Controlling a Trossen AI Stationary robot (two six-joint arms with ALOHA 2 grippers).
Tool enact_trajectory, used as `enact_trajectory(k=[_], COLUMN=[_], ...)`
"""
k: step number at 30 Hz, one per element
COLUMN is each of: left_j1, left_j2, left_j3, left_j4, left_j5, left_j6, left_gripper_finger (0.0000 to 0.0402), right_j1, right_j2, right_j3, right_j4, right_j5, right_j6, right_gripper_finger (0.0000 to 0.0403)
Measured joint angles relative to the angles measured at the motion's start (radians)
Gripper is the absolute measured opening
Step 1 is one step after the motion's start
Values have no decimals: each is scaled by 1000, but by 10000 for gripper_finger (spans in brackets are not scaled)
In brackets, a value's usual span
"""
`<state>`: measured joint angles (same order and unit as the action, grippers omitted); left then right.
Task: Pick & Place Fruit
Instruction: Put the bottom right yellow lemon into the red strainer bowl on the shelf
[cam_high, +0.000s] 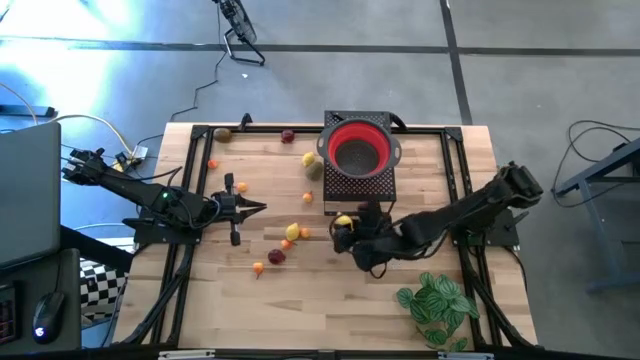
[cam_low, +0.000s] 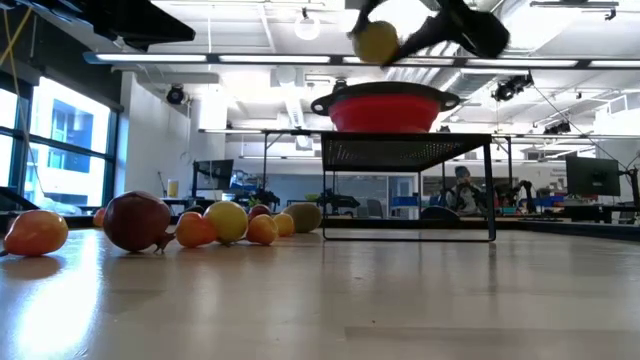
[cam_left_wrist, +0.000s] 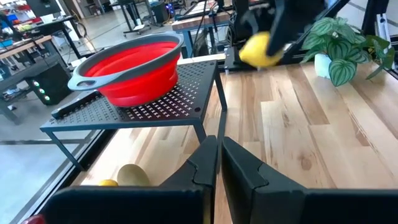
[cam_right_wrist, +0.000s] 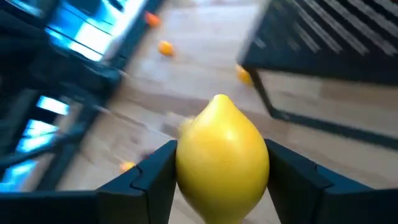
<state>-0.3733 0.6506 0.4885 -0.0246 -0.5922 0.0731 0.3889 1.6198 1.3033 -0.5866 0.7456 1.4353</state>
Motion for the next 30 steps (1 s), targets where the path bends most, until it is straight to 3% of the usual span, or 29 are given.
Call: enact_trajectory(k=[9, 19, 30], left_j1=[0, 0, 0], left_j2=[0, 0, 0], left_j3=[0, 0, 0], left_j4=[-1, -2, -2], left_j5=[-1, -2, -5], left_j6=[0, -1, 0], left_gripper_finger=[17, 17, 17], right_j1=[-86, -238, -512], right_j2=[-109, -197, -240], right_j3=[0, 0, 0], right_j4=[259, 314, 248], right_j5=[6, -59, -359], right_j6=[-422, -681, -835], right_gripper_finger=[198, 198, 200])
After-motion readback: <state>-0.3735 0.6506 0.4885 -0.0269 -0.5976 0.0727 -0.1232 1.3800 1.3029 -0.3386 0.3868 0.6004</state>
